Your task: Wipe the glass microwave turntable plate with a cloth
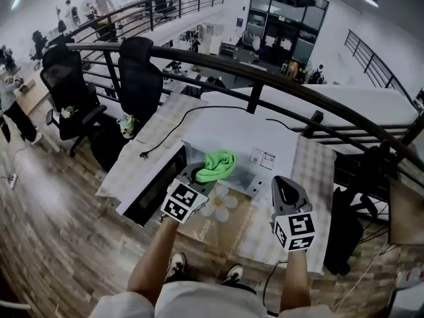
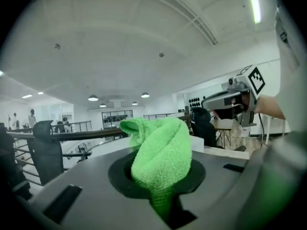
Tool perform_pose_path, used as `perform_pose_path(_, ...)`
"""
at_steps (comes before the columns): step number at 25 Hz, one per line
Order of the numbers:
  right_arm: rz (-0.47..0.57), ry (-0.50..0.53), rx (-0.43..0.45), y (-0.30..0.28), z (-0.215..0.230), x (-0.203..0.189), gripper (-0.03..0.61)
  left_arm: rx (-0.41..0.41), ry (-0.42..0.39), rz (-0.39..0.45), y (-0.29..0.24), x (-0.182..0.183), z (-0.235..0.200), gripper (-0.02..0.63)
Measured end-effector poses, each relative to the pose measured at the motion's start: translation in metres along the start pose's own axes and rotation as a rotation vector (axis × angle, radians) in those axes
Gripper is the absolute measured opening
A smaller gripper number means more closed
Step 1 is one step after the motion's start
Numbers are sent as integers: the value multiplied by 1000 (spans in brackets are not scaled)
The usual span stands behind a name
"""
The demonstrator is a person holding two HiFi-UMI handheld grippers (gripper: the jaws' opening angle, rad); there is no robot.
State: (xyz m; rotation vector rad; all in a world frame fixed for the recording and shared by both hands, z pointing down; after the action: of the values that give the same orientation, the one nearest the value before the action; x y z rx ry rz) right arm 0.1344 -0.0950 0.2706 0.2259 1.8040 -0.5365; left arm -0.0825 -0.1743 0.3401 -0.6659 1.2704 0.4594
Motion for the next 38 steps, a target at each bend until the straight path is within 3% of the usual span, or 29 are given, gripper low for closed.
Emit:
perform_pose_path(5, 72, 51, 22, -3, -6, 36, 14, 78, -24, 107, 33, 59, -13, 74)
perform_pose_path(11, 134, 100, 37, -7, -6, 67, 14, 145, -22, 171, 57, 94, -24, 74)
perform_pose_path(26, 147, 162, -2, -14, -6, 83, 12, 128, -59, 247, 62, 114, -27, 74)
perform_pose_path(38, 119, 157, -18, -21, -7, 73, 12, 107, -90, 233, 54, 106, -32, 74)
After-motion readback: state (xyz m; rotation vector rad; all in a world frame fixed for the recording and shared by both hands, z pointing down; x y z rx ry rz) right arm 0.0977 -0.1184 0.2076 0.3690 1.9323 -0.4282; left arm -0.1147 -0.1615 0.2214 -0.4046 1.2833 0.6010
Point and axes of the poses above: the fingertips, and each gripper's own axes: y backward along the fingers, z to its right, x out of its top, the point moved 7 cm from there along y, backward along the fingers, and after that the axes turned 6 degrees about x, right-handed, at the moved point
